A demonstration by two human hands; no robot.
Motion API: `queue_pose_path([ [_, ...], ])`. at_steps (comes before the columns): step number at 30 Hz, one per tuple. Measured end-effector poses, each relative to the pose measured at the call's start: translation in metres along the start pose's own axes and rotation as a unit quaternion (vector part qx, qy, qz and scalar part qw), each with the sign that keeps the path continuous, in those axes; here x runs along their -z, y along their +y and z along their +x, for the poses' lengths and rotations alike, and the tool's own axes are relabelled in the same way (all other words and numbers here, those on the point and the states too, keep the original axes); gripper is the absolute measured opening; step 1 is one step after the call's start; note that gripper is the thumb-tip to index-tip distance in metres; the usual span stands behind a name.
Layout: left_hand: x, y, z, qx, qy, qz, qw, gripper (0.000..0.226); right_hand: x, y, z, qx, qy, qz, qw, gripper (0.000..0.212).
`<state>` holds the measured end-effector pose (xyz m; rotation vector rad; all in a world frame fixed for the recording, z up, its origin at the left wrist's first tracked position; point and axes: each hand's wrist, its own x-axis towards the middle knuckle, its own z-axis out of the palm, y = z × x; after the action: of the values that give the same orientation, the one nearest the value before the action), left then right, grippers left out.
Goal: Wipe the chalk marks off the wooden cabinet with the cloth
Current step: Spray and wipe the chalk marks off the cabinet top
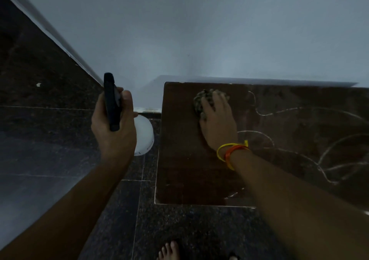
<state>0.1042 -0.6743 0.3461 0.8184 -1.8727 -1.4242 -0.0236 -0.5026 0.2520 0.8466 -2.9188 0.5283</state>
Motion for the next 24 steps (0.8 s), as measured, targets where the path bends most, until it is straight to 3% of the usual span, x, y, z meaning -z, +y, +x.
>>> queue_pose_path([
  [5,-0.011,0.03,0.003,-0.036,0.028,-0.031,0.998,0.005,0.013,0.027,-0.01,-0.082,0.001,-0.01,0.997,0.051],
  [11,-0.039,0.045,-0.012,-0.023,0.016,-0.037,0.999,0.009,0.016,0.01,-0.051,0.007,-0.037,0.0,0.999,0.051],
  [17,-0.055,0.047,-0.034,-0.003,-0.014,-0.049,0.999,0.007,0.025,0.027,-0.064,-0.085,-0.006,-0.005,0.996,0.054],
  [22,-0.061,0.045,-0.046,-0.002,-0.023,-0.039,0.999,0.006,0.033,0.03,-0.095,0.005,-0.045,0.002,0.999,0.05],
  [24,-0.062,0.045,-0.052,0.002,-0.029,-0.045,0.999,0.006,0.032,0.043,-0.086,-0.011,-0.026,-0.01,1.0,0.049],
])
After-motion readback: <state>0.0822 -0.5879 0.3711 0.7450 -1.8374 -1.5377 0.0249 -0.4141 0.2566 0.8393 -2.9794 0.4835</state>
